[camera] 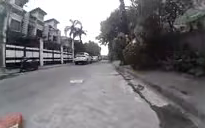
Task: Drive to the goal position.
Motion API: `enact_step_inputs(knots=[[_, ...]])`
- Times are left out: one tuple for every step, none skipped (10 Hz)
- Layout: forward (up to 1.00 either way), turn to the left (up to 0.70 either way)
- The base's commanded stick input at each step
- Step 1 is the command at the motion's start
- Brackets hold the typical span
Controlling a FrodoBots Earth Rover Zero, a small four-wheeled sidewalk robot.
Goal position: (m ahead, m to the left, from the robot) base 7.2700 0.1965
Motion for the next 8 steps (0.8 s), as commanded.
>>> enact_step_inputs(knots=[[1.00, 0.01], [1.00, 0.01], [1.00, 0.01], [1.00, 0.01], [1.00, 0.01], [1.00, 0.01], [1.00, 0.01], [1.00, 0.01]])
